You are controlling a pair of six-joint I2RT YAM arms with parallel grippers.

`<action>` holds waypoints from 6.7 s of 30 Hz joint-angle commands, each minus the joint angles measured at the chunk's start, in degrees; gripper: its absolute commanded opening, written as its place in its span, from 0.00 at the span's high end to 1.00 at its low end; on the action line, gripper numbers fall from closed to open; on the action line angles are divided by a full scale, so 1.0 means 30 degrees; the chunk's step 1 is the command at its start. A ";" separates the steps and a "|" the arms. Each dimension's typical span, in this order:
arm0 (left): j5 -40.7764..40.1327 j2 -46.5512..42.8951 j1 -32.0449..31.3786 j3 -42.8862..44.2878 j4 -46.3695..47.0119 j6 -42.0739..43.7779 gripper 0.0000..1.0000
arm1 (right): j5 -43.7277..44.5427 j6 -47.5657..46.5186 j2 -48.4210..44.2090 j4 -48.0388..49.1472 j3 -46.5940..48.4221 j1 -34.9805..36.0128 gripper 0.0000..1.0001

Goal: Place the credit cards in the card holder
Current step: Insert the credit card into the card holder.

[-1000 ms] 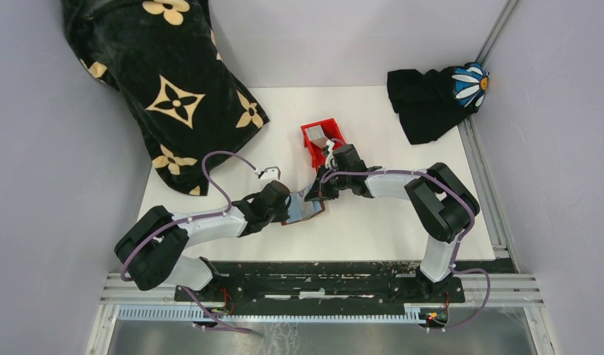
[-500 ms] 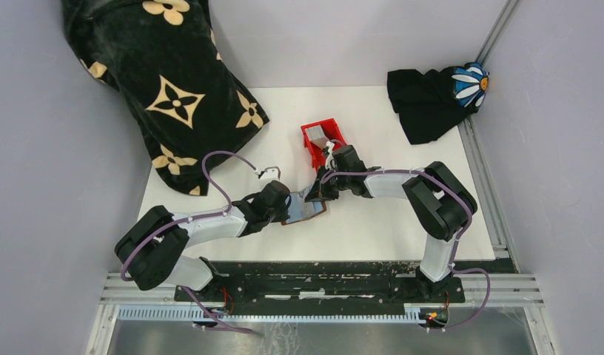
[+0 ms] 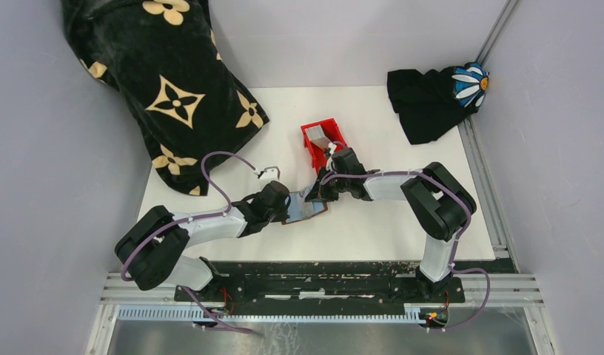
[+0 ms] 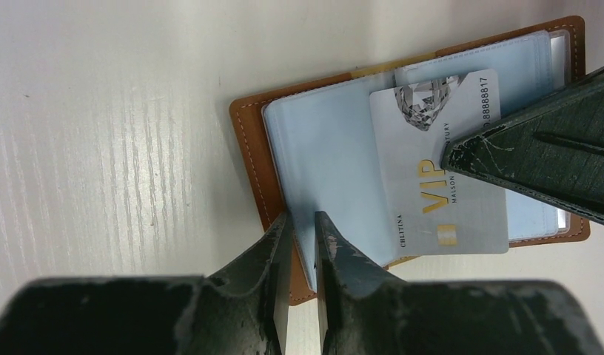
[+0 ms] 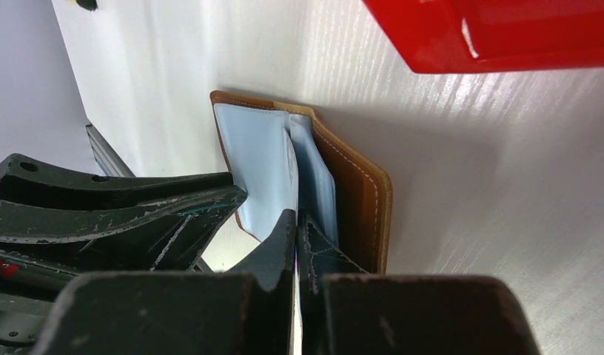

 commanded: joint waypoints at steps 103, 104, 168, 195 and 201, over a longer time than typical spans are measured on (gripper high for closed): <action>0.0856 0.0460 0.0009 -0.0573 -0.0155 0.0888 0.85 | 0.6077 -0.3729 -0.1346 -0.6429 0.2290 0.2390 0.99; 0.0885 0.0500 0.0008 -0.0560 -0.0120 0.0887 0.85 | 0.5993 -0.3694 -0.1300 -0.6394 0.2295 0.2397 0.99; -0.0106 -0.1866 0.0020 -0.1939 -0.0268 0.0479 0.89 | 0.7229 -0.3445 0.0247 -0.7399 0.3994 0.4482 0.99; 0.0669 -0.1876 -0.0020 -0.1731 0.0320 0.0333 0.91 | 0.7543 -0.4210 0.0396 -0.8669 0.5305 0.5262 0.97; 0.0361 -0.2141 -0.0008 -0.1727 0.0061 0.0305 0.91 | 0.8003 -0.4431 0.0151 -0.8821 0.5174 0.5275 0.95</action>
